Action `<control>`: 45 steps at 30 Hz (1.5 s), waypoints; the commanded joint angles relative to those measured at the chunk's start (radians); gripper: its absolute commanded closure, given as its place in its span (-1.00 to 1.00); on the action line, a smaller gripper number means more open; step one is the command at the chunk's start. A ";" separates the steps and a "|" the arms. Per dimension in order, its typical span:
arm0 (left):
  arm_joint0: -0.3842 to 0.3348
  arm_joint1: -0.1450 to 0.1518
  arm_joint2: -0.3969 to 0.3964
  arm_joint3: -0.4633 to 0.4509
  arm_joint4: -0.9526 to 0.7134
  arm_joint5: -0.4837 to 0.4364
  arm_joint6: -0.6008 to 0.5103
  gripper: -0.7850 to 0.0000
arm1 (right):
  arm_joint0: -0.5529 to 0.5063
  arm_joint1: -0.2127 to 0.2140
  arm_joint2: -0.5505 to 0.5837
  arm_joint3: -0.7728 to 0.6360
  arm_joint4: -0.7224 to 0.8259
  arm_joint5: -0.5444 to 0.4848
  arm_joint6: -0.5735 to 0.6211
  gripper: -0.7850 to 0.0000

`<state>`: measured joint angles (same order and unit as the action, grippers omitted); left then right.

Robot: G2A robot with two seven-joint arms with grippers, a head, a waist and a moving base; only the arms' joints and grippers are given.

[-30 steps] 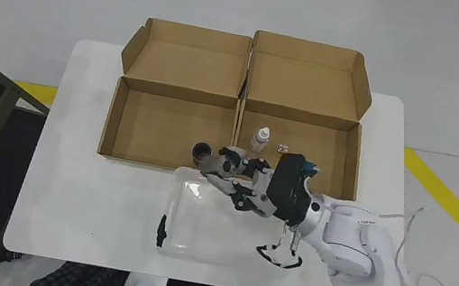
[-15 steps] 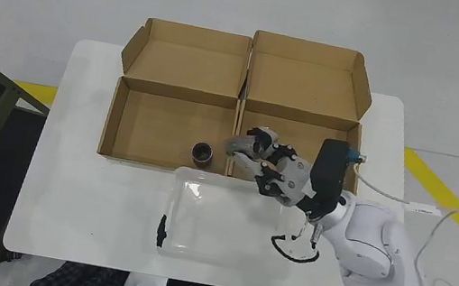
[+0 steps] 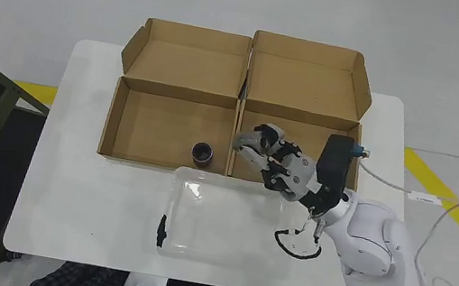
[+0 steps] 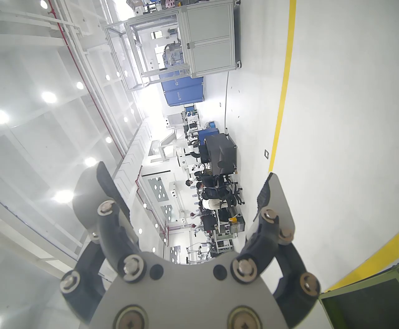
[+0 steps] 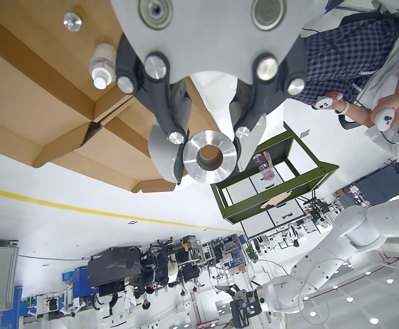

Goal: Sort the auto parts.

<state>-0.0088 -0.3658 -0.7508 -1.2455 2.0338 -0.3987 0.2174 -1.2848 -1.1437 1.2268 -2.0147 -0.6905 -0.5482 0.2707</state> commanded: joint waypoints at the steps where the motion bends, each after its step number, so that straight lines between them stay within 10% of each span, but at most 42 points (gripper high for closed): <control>1: 0.000 0.000 0.000 0.000 0.000 0.000 0.000 -1.00 | 0.005 -0.001 -0.005 0.005 -0.011 0.009 0.003 1.00; 45: 0.000 0.000 0.000 0.000 0.000 0.000 0.000 -1.00 | 0.469 -0.162 -0.496 0.521 -0.468 0.351 0.090 1.00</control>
<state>-0.0088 -0.3658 -0.7508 -1.2455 2.0338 -0.3987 0.2174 -0.8201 -1.3036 0.7341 -1.4976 -1.1483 -0.2048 0.3516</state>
